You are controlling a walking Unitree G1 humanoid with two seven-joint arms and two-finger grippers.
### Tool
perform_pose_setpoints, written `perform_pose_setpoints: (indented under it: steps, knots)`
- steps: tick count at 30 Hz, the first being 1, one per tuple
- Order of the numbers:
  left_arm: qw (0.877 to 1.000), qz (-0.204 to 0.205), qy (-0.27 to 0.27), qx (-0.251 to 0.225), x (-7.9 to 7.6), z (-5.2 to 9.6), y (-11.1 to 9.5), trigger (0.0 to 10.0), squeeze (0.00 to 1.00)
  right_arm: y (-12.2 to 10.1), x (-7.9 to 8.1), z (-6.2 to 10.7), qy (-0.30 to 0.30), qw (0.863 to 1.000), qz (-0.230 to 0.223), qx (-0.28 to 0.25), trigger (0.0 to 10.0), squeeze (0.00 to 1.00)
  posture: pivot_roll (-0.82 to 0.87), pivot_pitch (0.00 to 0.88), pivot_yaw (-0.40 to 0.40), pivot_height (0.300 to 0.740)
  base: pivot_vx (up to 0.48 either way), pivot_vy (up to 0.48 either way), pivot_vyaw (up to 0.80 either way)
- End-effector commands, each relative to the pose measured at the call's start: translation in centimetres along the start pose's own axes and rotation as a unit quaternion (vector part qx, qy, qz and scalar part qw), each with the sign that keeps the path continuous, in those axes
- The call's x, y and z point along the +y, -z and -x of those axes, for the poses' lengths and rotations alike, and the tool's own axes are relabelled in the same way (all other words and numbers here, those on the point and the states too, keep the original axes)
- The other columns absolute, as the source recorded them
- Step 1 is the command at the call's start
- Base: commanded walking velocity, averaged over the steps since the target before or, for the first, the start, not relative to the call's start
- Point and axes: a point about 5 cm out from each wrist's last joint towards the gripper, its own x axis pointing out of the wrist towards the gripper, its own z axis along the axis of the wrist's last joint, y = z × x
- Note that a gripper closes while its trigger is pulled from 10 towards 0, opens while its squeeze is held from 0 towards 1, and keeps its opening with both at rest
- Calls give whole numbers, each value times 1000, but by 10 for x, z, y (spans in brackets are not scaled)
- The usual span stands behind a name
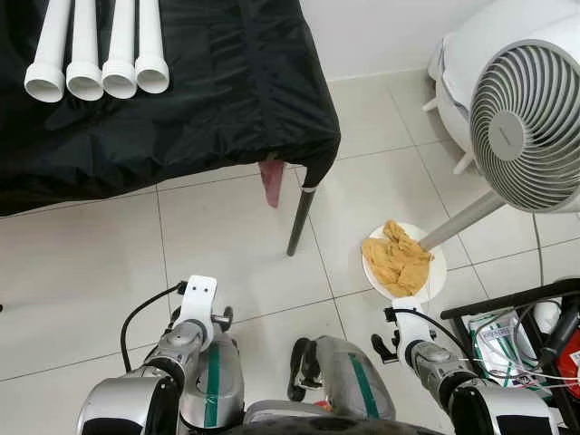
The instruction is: Building children table
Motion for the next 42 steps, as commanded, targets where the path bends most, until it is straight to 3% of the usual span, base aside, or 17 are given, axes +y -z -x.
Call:
perform_pose_setpoints:
  steps: [1, 5, 9, 11, 19, 33, 42]
  knots:
    - [1000, -4, 3, 0, 0, 0, 1, 10000, 0, 3, 0, 0, 1, 1000, -4, 8, 10000, 0, 93, 0, -65, 740, 0, 0, 0]
    - [1000, 0, 1, -11, 4, 0, -3, 10000, 0, 1, 5, -1, -3, 1000, -8, 7, 10000, 0, 68, 0, -68, 740, 0, 0, 0]
    - [999, -42, -1, -32, 5, 1, -8, 10000, 0, 1, 7, -1, -8, 1000, -9, 6, 10000, 0, 64, 0, -71, 740, 0, 0, 0]
    - [999, -43, 4, -32, 4, 1, -8, 10000, 0, 1, 7, -1, -7, 1000, -10, 6, 10000, 0, 63, 1, -70, 740, 0, 0, 0]
    - [999, 1, -26, -40, 10, 1, -9, 10000, 0, 5, 3, 1, -7, 1000, -23, 0, 10000, 0, 83, 0, -52, 740, 0, 0, 0]
    - [998, 8, -15, -55, 3, 0, -12, 10000, 0, -4, 4, 0, -9, 999, -21, -24, 10000, 0, 89, 0, -45, 740, 0, 0, 0]
    - [984, 32, 8, -174, 19, 3, -50, 10000, 0, -44, -13, 2, -7, 989, -24, -143, 10000, 0, 99, 0, -32, 740, 0, 0, 0]
